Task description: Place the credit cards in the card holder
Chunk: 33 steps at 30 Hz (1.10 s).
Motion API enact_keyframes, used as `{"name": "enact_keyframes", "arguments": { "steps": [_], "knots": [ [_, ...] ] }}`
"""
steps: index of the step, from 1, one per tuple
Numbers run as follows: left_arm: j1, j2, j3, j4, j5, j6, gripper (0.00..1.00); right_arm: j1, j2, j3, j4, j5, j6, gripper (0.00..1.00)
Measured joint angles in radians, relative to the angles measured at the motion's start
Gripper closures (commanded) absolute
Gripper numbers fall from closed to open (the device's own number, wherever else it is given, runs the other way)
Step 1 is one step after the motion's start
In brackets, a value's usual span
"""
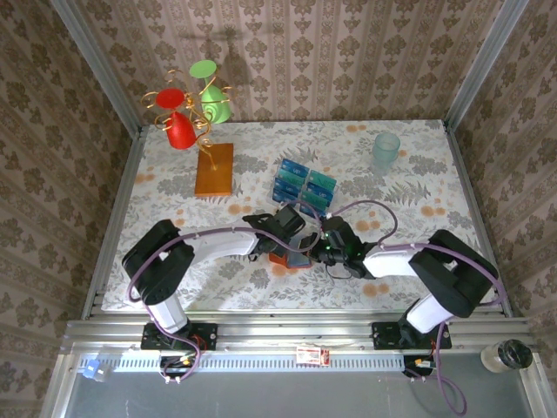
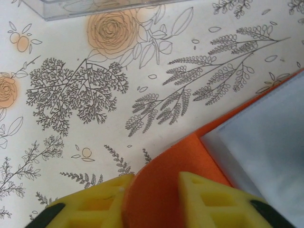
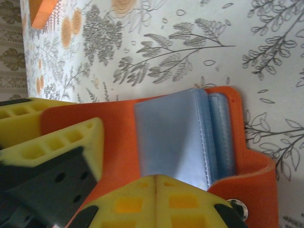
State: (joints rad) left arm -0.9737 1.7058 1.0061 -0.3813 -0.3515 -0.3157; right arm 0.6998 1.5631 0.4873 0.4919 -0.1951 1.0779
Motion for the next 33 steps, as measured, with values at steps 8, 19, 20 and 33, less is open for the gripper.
{"name": "enact_keyframes", "arguments": {
  "steps": [8, 19, 20, 33],
  "knots": [
    [0.007, -0.063, -0.070, 0.019, 0.008, -0.014, 0.33, 0.002, 0.014, -0.061, 0.069, 0.025, 0.043, 0.96],
    [0.014, -0.118, -0.201, 0.065, 0.011, -0.104, 0.31, 0.014, 0.007, -0.093, 0.111, 0.065, 0.085, 0.98],
    [0.017, -0.117, -0.204, 0.069, 0.011, -0.109, 0.31, 0.019, 0.005, -0.095, 0.112, 0.072, 0.087, 0.98],
    [0.096, -0.018, -0.139, 0.174, 0.042, -0.093, 0.34, 0.094, -0.084, -0.143, 0.036, 0.250, 0.202, 0.96]
  ]
}}
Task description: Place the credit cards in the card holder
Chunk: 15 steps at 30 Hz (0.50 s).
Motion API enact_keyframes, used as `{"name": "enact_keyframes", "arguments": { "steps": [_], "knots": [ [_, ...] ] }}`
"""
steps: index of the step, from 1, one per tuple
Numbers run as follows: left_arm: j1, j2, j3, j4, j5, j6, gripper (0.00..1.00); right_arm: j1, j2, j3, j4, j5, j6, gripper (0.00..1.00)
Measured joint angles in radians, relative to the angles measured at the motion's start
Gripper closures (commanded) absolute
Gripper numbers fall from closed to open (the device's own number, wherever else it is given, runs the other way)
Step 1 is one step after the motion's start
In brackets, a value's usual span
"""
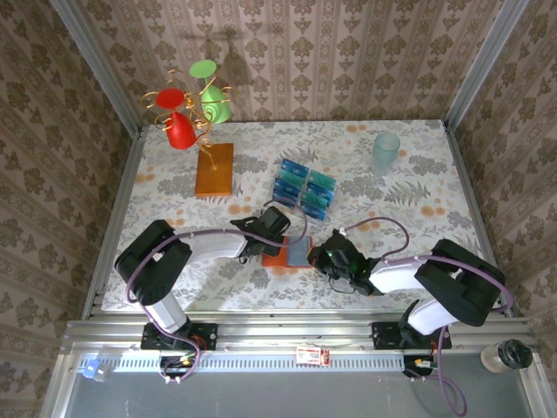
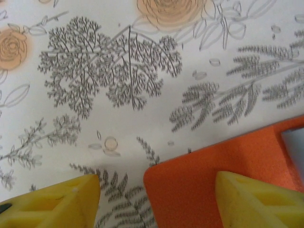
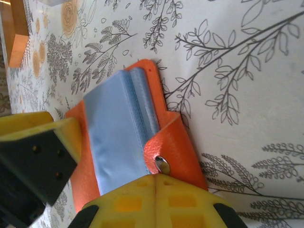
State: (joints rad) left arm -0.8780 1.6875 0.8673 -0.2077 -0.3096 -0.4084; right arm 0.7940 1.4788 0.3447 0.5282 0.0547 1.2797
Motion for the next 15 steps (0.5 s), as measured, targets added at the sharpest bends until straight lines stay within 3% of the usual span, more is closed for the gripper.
{"name": "enact_keyframes", "arguments": {
  "steps": [6, 15],
  "knots": [
    [0.044, 0.006, 0.008, 0.014, 0.031, 0.021, 0.35, -0.002, -0.020, 0.055, -0.108, -0.002, -0.048, 0.96],
    [0.093, -0.086, -0.044, -0.017, 0.057, 0.027, 0.35, -0.035, -0.019, 0.208, -0.195, -0.101, -0.190, 0.97]
  ]
}}
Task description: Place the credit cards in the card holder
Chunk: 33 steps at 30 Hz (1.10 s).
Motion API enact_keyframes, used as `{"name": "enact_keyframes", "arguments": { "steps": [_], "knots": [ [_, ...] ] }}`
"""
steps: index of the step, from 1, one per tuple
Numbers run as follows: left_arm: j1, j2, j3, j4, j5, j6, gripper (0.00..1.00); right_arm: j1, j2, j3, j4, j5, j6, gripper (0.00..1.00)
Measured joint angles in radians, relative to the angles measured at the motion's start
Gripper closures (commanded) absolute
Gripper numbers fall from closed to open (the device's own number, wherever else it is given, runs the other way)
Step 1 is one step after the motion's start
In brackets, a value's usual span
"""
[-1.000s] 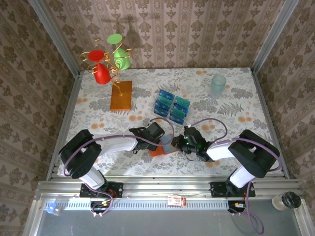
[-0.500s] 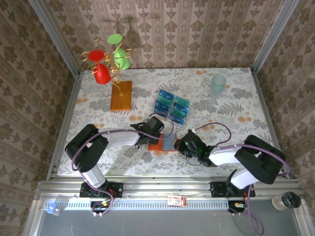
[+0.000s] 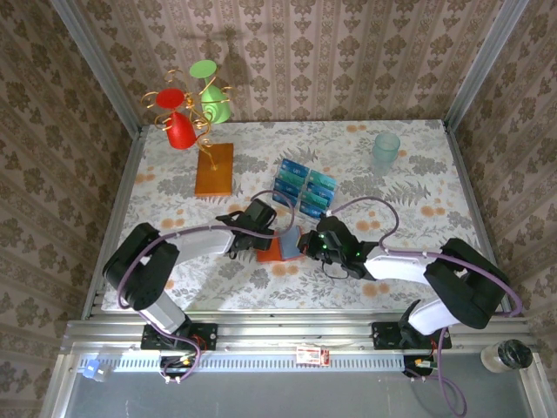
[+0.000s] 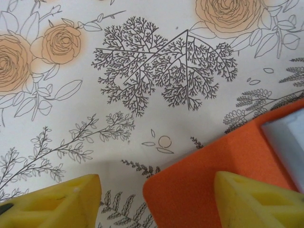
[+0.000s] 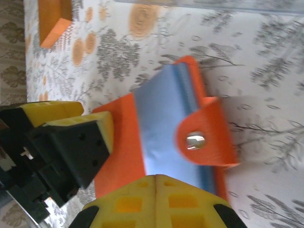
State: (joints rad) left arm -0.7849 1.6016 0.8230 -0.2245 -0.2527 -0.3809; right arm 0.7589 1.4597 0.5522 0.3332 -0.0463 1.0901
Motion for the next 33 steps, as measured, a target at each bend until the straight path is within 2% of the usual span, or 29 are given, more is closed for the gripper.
{"name": "enact_keyframes", "arguments": {
  "steps": [6, 12, 18, 24, 33],
  "knots": [
    [-0.001, -0.011, -0.018, 0.001, 0.003, 0.000, 0.35, -0.021, 0.024, 0.031, -0.019, -0.043, -0.051, 0.95],
    [-0.001, -0.011, -0.020, 0.001, 0.002, 0.002, 0.35, -0.026, 0.024, 0.087, -0.136, -0.042, -0.134, 0.67],
    [-0.005, -0.011, -0.019, -0.010, -0.008, 0.024, 0.35, -0.026, 0.019, 0.195, -0.327, 0.003, -0.263, 0.55],
    [-0.006, -0.011, -0.009, -0.018, -0.014, 0.052, 0.35, -0.025, 0.069, 0.304, -0.487, 0.056, -0.386, 0.52],
    [-0.006, -0.010, 0.018, -0.024, -0.021, 0.069, 0.36, -0.025, 0.195, 0.403, -0.581, 0.094, -0.501, 0.49]
  ]
}}
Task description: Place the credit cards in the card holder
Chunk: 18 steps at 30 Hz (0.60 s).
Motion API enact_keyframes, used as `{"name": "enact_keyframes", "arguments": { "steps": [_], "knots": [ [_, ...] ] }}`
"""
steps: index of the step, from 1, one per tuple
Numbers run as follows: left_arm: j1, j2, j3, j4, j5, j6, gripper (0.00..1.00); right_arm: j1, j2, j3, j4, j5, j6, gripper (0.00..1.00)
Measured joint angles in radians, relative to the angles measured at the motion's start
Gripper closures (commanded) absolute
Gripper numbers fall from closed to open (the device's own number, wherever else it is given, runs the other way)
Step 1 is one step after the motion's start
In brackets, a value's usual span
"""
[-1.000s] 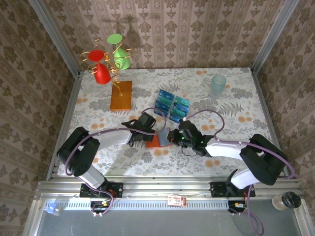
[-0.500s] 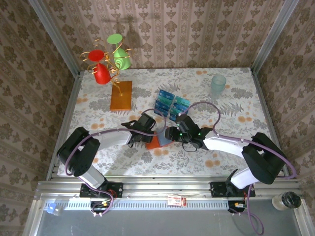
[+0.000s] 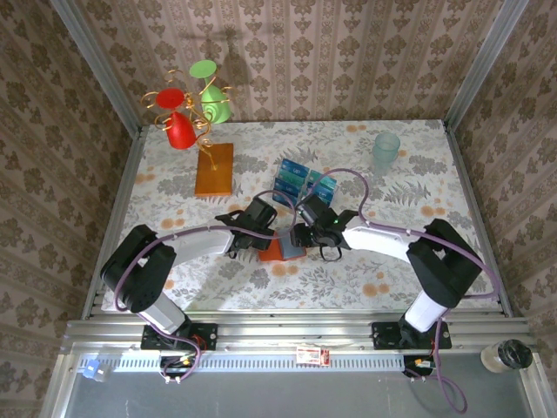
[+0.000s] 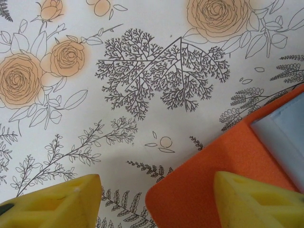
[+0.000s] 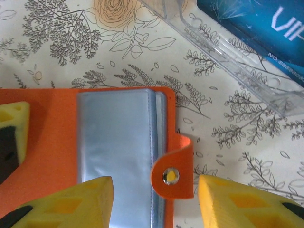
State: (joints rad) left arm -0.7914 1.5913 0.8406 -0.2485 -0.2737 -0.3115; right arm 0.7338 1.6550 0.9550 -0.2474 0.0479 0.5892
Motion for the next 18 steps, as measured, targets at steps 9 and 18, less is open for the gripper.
{"name": "enact_keyframes", "arguments": {
  "steps": [9, 18],
  "knots": [
    [0.000, 0.002, 0.001, -0.010, -0.004, 0.003, 0.36, 0.000, 0.101, 0.060, -0.023, 0.054, -0.037, 0.73],
    [0.000, 0.002, 0.013, -0.013, -0.003, 0.013, 0.36, -0.016, 0.058, -0.009, -0.014, 0.080, -0.024, 1.00]
  ]
}}
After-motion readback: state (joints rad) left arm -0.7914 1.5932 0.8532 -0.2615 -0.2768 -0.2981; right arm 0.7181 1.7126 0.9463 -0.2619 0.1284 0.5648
